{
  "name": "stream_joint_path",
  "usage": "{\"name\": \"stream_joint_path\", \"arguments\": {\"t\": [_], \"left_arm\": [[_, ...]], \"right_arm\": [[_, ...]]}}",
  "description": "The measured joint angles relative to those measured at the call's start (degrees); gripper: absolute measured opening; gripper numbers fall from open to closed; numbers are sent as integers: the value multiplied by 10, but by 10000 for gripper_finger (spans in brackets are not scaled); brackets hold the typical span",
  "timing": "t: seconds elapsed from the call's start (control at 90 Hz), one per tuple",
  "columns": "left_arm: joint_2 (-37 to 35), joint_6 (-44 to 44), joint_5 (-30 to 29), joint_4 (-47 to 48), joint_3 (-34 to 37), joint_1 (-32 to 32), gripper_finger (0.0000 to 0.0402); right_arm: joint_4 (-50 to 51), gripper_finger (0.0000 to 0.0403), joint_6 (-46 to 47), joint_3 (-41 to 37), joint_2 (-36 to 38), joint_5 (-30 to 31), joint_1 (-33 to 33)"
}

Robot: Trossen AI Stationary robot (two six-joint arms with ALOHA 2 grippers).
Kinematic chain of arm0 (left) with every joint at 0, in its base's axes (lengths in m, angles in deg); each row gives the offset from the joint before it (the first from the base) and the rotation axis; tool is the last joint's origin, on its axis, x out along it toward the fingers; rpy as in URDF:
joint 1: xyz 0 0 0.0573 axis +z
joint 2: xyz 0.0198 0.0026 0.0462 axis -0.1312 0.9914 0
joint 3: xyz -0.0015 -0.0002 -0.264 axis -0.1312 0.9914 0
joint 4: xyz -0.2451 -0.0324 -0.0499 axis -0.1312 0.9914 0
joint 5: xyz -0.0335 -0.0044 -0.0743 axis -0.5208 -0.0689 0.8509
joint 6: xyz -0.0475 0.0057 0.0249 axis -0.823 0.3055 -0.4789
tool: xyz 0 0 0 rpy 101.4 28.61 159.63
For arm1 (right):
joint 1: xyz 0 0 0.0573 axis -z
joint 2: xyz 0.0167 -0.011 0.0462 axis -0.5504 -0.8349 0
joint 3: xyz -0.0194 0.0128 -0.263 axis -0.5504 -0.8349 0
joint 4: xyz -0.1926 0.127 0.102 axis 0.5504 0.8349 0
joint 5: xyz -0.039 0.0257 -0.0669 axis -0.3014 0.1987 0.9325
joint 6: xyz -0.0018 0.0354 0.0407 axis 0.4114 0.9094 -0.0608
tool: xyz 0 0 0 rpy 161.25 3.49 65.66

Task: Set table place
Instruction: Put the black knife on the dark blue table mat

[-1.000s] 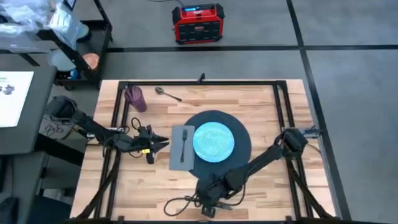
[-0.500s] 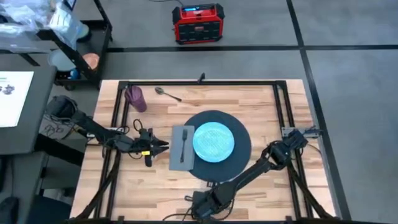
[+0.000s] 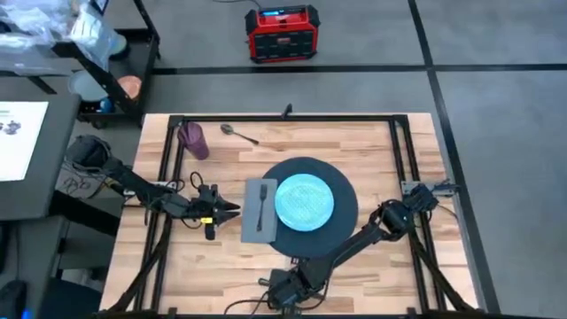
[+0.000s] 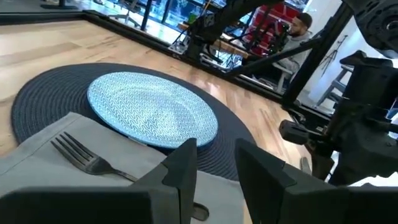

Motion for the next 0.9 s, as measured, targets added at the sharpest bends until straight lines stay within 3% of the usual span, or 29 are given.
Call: {"name": "stream_joint_path", "arguments": {"t": [0.111,0.422,0.633,0.811,0.9], "left_arm": [[0,0,0,1,0,-1,93],[0,-1,0,2,0,-1,93],[0,-2,0,4,0,-1,93],[0,-2,0,6,0,-1,93],[0,-2,0,7,0,-1,93]], "right_arm": [[3,6,-3,0,-1,0,0],[14,0,-2,0,-1,0,-2],[81,0,28,0,-1,1,-16],[119,0,76,-2,7,53,-37],[64,0,79,-2,19,70,-42]]}}
